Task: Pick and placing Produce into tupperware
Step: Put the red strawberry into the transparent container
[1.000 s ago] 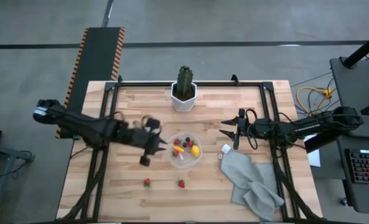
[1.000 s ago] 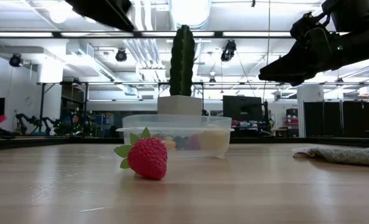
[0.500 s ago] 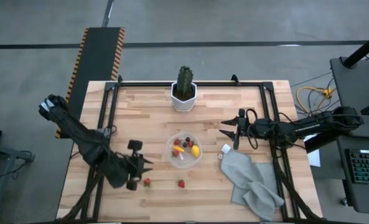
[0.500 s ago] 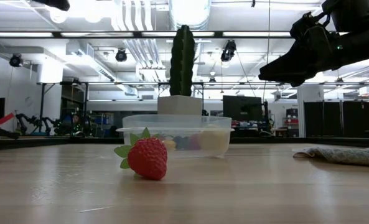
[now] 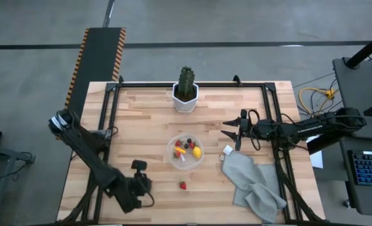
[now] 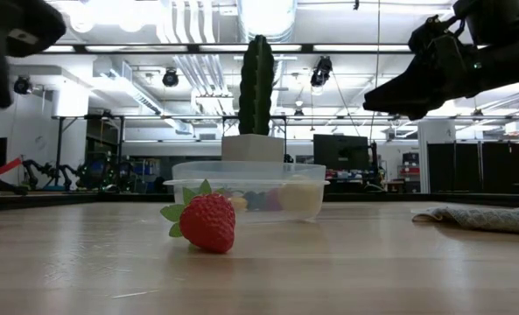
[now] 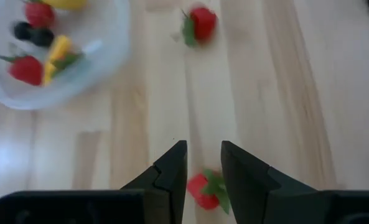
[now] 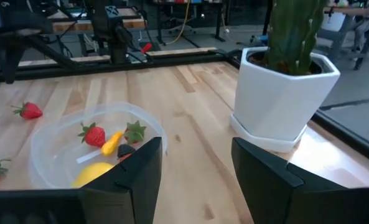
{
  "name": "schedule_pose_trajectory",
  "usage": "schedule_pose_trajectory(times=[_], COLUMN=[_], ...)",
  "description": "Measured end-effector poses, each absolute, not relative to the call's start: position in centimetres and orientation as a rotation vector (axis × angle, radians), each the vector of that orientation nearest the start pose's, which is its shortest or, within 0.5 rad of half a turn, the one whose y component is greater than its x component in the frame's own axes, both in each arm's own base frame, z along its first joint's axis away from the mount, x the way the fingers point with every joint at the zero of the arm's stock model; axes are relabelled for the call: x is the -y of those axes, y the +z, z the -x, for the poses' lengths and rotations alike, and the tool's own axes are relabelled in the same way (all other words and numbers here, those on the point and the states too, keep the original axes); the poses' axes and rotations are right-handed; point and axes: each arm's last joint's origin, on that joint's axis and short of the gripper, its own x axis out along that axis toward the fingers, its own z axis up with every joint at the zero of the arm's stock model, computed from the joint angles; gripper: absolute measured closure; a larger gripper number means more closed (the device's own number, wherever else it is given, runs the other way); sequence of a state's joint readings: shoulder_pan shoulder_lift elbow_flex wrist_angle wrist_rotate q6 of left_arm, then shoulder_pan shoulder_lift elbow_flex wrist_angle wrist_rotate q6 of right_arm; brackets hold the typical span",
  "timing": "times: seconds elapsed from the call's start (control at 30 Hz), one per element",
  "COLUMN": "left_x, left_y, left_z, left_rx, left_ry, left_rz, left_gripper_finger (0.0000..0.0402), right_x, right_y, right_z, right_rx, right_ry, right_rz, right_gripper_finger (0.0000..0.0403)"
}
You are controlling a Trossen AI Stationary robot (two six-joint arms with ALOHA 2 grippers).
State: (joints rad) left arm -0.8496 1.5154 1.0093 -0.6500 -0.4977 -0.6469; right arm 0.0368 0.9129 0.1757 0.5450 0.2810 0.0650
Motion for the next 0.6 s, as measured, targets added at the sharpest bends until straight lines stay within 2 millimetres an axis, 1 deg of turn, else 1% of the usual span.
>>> schedule_pose_trajectory(times=[0.1,0.2,0.3,0.37,0.5,0.6], left_x=[21.8,22.6,23.4,24.0,25.1,25.8], left_y=[21.2,21.4,21.9,21.8,20.6,19.2], left_z=[-20.1,-19.8,-19.8,-20.0,-20.6,-20.7], left_rx=[-1.029,-1.132,-1.161,-1.16,-1.21,-1.307], left_ry=[-0.011,0.045,0.082,0.079,0.076,0.031], left_rz=[-0.172,-0.191,-0.193,-0.19,-0.19,-0.182], left_gripper_finger=[0.0318,0.0318,0.0318,0.0318,0.0318,0.0318], right_x=[0.2,0.2,0.2,0.2,0.2,0.2], right_y=[17.5,17.6,17.6,17.6,17.7,17.8], right_z=[-17.5,-17.5,-17.5,-17.5,-17.5,-17.5], right_rx=[-0.169,-0.168,-0.171,-0.172,-0.165,-0.153], right_ry=[-0.246,-0.244,-0.249,-0.249,-0.249,-0.25], right_rz=[-0.003,0.029,0.056,0.063,0.062,0.06], right_gripper_finger=[0.0216,0.0216,0.0216,0.0216,0.0216,0.0216])
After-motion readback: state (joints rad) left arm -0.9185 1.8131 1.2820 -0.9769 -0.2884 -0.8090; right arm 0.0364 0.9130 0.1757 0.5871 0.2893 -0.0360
